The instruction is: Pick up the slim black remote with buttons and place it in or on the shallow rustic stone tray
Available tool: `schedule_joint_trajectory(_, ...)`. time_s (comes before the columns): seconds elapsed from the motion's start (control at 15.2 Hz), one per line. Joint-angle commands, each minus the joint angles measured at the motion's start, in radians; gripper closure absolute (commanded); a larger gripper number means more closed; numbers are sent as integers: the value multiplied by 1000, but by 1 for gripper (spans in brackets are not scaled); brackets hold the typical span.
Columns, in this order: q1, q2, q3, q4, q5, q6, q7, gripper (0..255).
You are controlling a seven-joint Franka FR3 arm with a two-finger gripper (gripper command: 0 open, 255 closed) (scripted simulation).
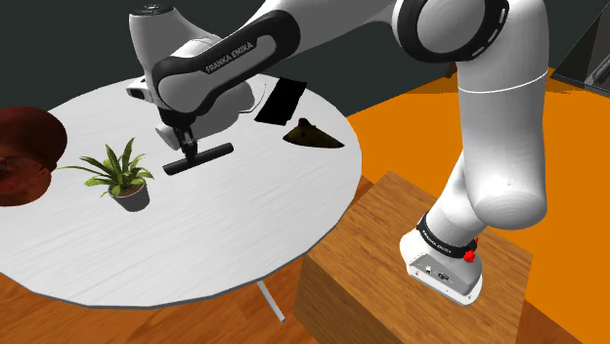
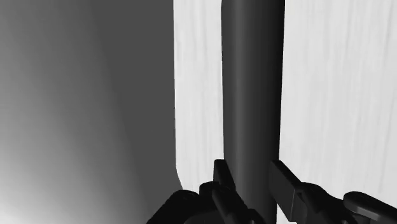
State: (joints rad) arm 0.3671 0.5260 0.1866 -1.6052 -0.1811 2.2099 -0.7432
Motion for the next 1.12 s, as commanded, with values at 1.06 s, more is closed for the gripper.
schedule_joint_trajectory(1.06, -9, -40, 9, 27, 19, -92, -21, 255)
